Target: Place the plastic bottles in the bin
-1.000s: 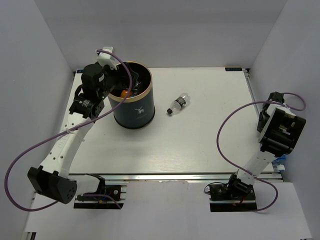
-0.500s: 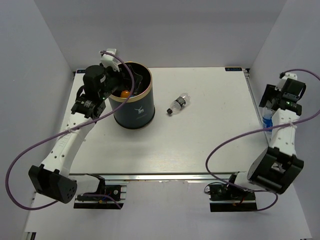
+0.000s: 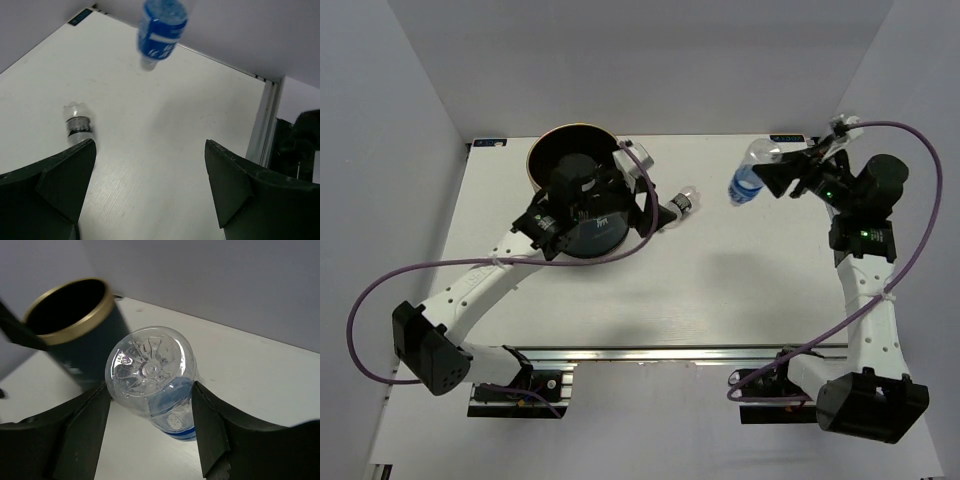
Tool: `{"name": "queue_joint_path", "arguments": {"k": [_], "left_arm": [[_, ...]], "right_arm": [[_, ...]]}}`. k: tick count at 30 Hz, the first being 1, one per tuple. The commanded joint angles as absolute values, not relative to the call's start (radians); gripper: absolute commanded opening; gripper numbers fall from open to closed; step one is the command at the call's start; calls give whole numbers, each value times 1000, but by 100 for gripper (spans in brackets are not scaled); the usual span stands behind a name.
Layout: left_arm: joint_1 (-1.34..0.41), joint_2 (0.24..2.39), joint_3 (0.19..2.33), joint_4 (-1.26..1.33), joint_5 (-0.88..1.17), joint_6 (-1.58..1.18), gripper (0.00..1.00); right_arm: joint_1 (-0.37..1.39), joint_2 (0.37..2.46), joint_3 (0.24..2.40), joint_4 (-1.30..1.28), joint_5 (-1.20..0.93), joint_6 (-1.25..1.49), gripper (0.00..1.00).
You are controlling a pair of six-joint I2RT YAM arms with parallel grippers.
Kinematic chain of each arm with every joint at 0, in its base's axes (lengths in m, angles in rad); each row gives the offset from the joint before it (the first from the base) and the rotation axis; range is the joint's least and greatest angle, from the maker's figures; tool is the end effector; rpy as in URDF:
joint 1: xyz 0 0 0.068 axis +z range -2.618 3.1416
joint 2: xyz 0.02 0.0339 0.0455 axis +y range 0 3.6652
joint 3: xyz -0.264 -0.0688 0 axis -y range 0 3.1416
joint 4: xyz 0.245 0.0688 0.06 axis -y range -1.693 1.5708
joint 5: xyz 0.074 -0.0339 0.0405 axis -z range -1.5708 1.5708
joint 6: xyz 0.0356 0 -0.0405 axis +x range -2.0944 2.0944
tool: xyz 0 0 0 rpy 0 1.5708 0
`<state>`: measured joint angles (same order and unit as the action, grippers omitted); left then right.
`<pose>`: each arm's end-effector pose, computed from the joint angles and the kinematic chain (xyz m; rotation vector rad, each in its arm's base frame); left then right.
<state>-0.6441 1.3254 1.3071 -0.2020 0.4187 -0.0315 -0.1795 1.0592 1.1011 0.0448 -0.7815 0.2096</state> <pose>0.2359 -0.1952 0.4018 0.8478 1.6492 -0.8516 0.2327 -0.0167 0.4225 -0.3475 1.4996 0.6014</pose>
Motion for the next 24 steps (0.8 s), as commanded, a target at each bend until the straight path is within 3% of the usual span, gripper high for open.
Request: {"name": "queue_joint_path", "arguments": {"k": [1,11,22,24], "left_arm": [[-684,1356,1237,-80,524,67,98],[-795,1541,1334,-37,424,123,98],[-799,1617,1371,9,413,74,97],[-799,1615,1376,23,408,68,77]], "right_arm": [[-89,1066,1098,213,-949,458,0],[110,1176,1098,293,-972,656,0],[163,1206,1088,344,-994,712,0],[163,1207,1095,307,-985,686,5]]}}
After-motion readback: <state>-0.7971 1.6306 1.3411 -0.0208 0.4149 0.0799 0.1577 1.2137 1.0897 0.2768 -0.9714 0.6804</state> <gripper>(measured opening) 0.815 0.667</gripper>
